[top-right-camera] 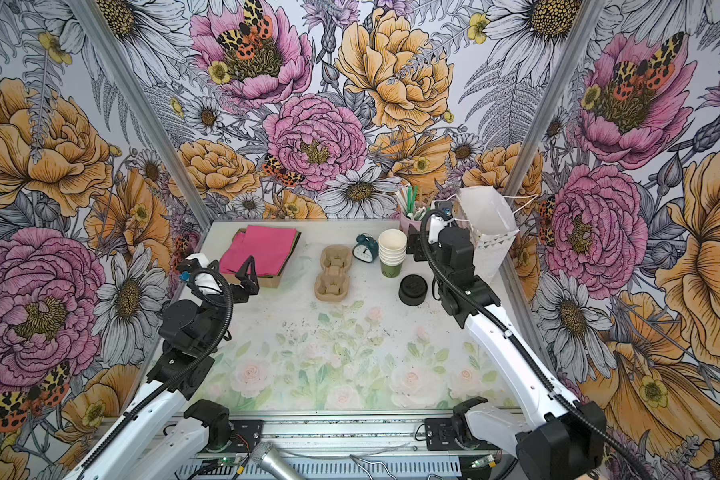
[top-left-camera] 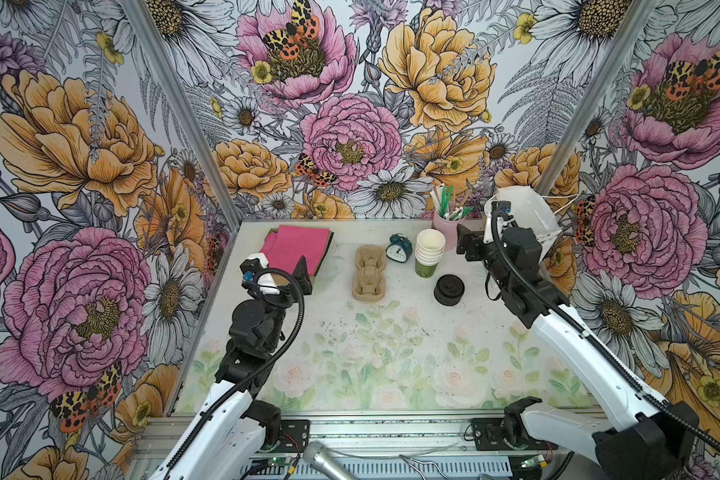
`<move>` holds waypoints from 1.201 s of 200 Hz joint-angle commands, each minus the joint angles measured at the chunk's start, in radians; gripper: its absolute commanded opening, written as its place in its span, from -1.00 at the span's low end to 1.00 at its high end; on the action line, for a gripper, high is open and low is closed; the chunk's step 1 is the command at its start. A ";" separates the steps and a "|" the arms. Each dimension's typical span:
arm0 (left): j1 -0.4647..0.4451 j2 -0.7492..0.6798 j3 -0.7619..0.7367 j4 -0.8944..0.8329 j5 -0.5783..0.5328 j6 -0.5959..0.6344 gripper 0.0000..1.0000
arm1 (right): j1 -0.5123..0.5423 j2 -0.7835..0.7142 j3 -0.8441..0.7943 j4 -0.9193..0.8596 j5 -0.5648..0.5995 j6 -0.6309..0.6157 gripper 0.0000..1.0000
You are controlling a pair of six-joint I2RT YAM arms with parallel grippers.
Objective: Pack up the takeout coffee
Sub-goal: 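Reach right gripper to top white paper cup on stack while left arm advances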
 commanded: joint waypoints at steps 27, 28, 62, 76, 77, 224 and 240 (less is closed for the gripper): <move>-0.028 0.024 0.136 -0.428 0.238 -0.090 0.97 | 0.014 0.298 0.301 -0.415 0.060 0.057 0.46; -0.028 0.025 0.138 -0.432 0.243 -0.090 0.98 | 0.014 0.301 0.307 -0.418 0.059 0.058 0.45; -0.033 0.056 0.209 -0.536 0.347 -0.022 0.97 | 0.003 0.479 0.466 -0.507 -0.022 0.136 0.26; -0.033 0.065 0.217 -0.552 0.367 0.014 0.98 | -0.001 0.533 0.517 -0.529 -0.034 0.156 0.23; -0.033 0.066 0.216 -0.552 0.367 0.016 0.98 | -0.001 0.538 0.521 -0.530 -0.035 0.157 0.23; -0.030 0.024 0.158 -0.552 0.324 0.043 0.97 | -0.056 0.715 0.650 -0.552 -0.082 0.223 -0.55; -0.027 0.022 0.157 -0.553 0.324 0.043 0.97 | -0.057 0.724 0.656 -0.552 -0.089 0.229 -0.65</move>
